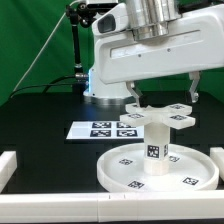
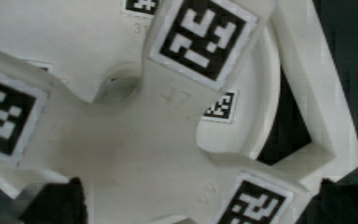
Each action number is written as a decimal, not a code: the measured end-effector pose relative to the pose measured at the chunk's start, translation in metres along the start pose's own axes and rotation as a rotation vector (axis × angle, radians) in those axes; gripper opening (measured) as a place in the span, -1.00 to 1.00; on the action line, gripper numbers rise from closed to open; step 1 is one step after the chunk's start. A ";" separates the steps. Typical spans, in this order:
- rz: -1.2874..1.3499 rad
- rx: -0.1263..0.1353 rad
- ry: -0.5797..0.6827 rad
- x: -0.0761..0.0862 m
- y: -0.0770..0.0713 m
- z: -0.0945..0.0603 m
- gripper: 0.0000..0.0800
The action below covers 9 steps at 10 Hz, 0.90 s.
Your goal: Assemble round table
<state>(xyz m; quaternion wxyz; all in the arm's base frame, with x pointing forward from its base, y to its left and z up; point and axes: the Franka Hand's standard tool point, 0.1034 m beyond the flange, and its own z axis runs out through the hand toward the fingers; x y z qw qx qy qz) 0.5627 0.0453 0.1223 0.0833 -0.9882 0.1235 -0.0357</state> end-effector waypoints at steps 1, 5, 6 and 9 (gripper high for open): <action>-0.125 -0.012 -0.001 0.001 -0.002 -0.001 0.62; -0.433 -0.017 -0.022 0.005 -0.003 0.000 0.62; -0.480 -0.017 -0.022 0.005 -0.003 0.000 0.62; -0.898 -0.022 -0.031 0.008 0.008 -0.002 0.62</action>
Offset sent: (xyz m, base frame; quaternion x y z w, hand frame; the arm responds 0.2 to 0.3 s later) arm 0.0000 0.0000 0.0000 0.0000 0.0000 -0.1938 0.9810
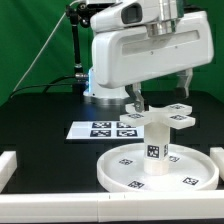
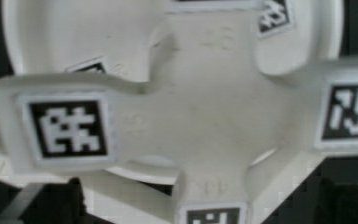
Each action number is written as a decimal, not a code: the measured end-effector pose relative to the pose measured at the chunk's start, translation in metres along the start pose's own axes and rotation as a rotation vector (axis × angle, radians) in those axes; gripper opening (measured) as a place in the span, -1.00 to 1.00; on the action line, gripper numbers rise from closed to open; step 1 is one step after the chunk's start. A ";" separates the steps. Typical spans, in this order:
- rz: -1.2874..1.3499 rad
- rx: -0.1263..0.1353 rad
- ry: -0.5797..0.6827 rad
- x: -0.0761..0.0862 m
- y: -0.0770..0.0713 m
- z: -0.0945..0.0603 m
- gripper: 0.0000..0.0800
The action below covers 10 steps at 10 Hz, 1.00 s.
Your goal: Assemble round table
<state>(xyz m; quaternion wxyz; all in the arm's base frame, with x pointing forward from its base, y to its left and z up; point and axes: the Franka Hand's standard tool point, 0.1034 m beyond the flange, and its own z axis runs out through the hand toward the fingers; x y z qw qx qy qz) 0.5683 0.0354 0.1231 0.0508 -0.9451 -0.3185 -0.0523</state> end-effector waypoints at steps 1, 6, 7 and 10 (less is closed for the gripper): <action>-0.115 0.000 -0.002 -0.001 0.000 0.001 0.62; -0.472 -0.010 -0.019 -0.005 0.004 0.003 0.62; -0.554 -0.017 -0.019 -0.011 0.000 0.008 0.62; -0.789 -0.022 -0.055 -0.021 -0.006 0.013 0.62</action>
Offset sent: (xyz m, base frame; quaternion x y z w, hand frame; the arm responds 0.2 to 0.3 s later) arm 0.0000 0.0000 0.0000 0.0000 0.0000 -0.1938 0.9810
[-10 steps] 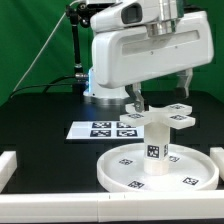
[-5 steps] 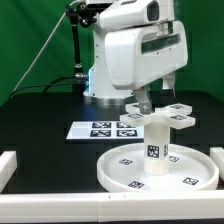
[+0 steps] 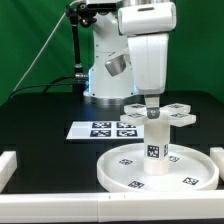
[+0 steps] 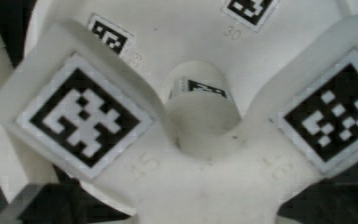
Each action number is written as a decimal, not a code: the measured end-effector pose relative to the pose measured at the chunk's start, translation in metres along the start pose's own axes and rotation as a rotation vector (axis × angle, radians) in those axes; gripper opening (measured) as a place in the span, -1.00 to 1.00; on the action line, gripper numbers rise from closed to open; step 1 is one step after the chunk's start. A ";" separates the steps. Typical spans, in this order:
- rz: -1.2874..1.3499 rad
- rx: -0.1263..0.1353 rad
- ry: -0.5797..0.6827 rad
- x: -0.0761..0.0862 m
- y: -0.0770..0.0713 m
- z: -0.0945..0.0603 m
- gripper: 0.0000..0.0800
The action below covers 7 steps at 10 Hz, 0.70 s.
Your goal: Assemble round table
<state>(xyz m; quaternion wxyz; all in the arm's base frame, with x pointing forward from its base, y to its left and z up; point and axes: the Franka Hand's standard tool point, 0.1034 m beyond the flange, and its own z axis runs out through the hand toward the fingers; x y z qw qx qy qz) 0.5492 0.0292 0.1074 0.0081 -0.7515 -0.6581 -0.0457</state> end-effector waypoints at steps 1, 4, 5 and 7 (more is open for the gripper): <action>0.039 0.002 0.001 0.002 -0.001 0.001 0.62; 0.045 0.009 -0.003 0.002 -0.002 0.005 0.62; 0.054 0.010 -0.004 0.002 -0.003 0.006 0.62; 0.073 0.017 -0.004 0.003 -0.005 0.009 0.62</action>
Offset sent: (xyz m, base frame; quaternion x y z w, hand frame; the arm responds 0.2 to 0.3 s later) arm 0.0040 0.0054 -0.0021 0.0060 0.0005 0.0028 1.0000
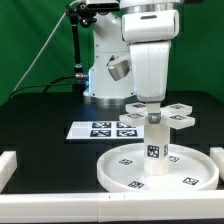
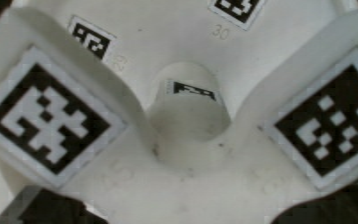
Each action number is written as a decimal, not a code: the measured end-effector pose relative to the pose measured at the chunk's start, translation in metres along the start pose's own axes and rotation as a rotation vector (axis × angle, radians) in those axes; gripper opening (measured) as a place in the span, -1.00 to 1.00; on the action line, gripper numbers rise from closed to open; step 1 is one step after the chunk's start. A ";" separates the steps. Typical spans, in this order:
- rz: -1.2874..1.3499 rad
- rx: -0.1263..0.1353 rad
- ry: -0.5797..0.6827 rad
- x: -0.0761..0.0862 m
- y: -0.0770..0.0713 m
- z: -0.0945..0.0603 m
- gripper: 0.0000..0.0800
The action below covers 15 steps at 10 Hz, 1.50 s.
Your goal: Assemble round table
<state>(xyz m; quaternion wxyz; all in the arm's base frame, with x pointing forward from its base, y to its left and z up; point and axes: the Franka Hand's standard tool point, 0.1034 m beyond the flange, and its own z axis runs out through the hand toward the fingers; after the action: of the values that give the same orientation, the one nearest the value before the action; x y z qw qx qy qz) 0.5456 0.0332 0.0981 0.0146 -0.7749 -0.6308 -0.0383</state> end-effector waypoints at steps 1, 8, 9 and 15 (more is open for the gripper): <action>0.007 0.001 0.000 0.000 0.000 0.000 0.62; 0.233 0.000 0.002 -0.002 0.001 0.000 0.11; 0.373 0.002 0.004 -0.004 0.001 0.000 0.11; 0.883 -0.019 0.032 -0.004 0.005 -0.002 0.11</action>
Offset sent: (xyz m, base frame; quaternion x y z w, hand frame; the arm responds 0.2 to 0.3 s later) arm 0.0000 0.0000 0.0000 0.0000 0.0000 0.0000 1.0000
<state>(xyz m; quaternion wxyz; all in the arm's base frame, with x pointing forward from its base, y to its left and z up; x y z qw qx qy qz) 0.5497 0.0279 0.0995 0.0321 -0.9696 -0.2383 -0.0463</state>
